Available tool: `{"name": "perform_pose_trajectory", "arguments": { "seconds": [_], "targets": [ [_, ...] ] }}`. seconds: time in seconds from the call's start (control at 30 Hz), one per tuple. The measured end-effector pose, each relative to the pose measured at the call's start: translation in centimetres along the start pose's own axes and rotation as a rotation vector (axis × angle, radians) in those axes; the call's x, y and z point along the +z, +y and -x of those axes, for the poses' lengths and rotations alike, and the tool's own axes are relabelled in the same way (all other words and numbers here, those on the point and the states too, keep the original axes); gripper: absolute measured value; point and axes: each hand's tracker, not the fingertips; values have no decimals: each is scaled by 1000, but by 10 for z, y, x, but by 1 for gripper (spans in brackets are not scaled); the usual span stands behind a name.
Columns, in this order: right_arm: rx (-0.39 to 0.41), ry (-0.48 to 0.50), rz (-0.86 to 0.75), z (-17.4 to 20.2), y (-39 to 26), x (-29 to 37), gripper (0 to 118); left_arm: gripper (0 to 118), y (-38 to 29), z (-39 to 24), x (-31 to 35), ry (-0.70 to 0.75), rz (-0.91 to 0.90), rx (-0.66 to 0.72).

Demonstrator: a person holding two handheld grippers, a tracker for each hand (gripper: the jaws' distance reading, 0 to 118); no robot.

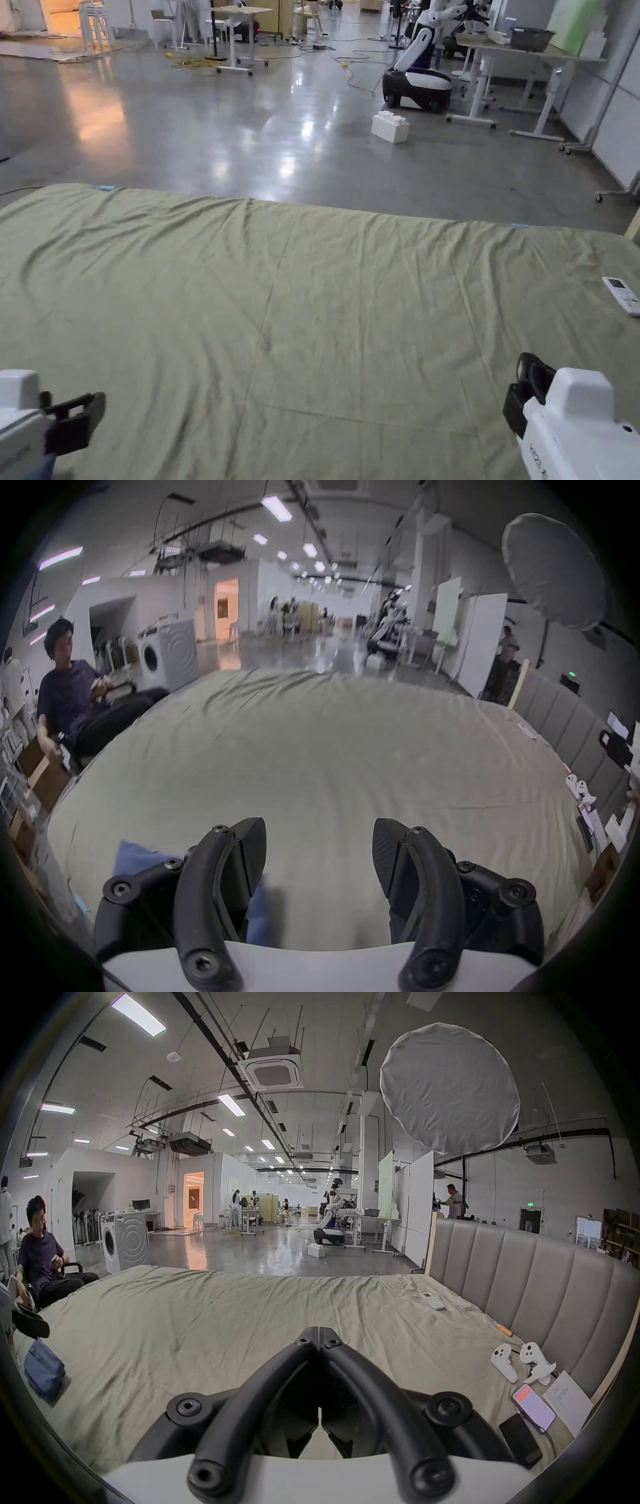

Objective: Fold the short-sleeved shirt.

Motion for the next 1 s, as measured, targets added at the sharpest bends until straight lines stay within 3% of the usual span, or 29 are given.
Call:
{"name": "perform_pose_trajectory", "arguments": {
  "seconds": [0.2, 0.33, 0.43, 0.57, 1.0],
  "targets": [
    [10, 12, -9, 12, -4, 0, 1, 52, -2, -94, -2, -11, -200, -54],
    [19, 8, -15, 15, -9, 2, 1, 19, 1, -142, 2, 11, -254, -107],
    [7, 10, -9, 14, -13, 3, 0, 10, 3, -160, 3, 11, -272, -85],
    [-1, -1, -11, 11, -19, 6, 1, 5, 0, -168, 8, 20, -323, -65],
    [-10, -6, -2, 5, -26, 10, 1, 5, 7, -169, 17, -1, -375, -92]
  ]
}}
